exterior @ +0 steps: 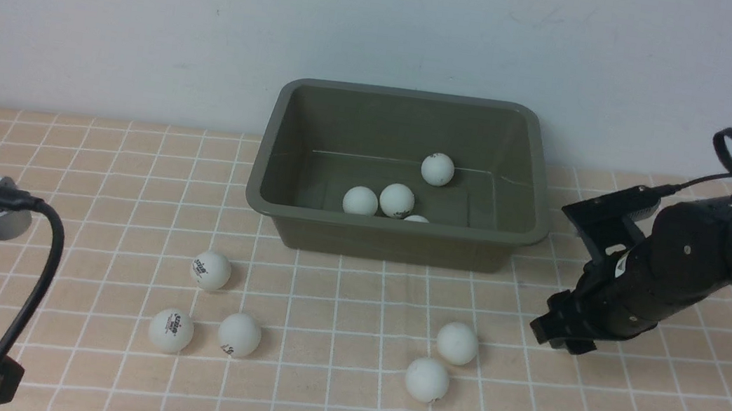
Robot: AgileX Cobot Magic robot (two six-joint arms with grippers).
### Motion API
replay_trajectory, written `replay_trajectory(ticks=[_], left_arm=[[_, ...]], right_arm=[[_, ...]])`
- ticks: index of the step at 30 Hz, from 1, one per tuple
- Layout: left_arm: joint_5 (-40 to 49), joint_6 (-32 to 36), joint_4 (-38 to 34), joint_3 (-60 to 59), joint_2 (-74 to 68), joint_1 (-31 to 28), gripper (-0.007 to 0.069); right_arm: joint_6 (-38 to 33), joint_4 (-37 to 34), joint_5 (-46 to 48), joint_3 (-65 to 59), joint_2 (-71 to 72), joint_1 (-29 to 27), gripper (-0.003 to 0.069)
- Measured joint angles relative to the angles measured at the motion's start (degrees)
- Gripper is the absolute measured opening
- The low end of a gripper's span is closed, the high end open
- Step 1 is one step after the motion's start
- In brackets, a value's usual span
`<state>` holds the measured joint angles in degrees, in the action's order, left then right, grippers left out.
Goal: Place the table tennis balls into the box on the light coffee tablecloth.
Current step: 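Reach for and grasp a ping pong ball on the table, then release the ping pong ball into the bin and lift the gripper away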
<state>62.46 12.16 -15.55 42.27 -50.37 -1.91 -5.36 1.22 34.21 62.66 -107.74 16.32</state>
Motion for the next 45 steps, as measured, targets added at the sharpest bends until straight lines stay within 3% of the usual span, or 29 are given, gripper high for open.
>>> replay_trajectory(ticks=[6, 12, 20, 35, 45], left_arm=[[0.0, 0.0, 0.0, 0.0, 0.0, 0.0, 0.0343], [0.0, 0.0, 0.0, 0.0, 0.0, 0.0, 0.0343], [0.0, 0.0, 0.0, 0.0, 0.0, 0.0, 0.0343], [0.0, 0.0, 0.0, 0.0, 0.0, 0.0, 0.0343], [0.1, 0.0, 0.0, 0.0, 0.0, 0.0, 0.0343]], right_arm=[[1.0, -0.3, 14.1, 6.8, 2.7, 0.0, 0.0363], [-0.3, -5.5, 25.4, 19.9, 4.4, 0.0, 0.0363], [-6.2, -16.7, 19.7, 31.0, 0.6, 0.0, 0.0363], [-10.9, -21.2, 17.0, 40.6, -13.2, 0.0, 0.0367], [-11.9, -22.6, 16.3, 41.2, -15.1, 0.0, 0.051]])
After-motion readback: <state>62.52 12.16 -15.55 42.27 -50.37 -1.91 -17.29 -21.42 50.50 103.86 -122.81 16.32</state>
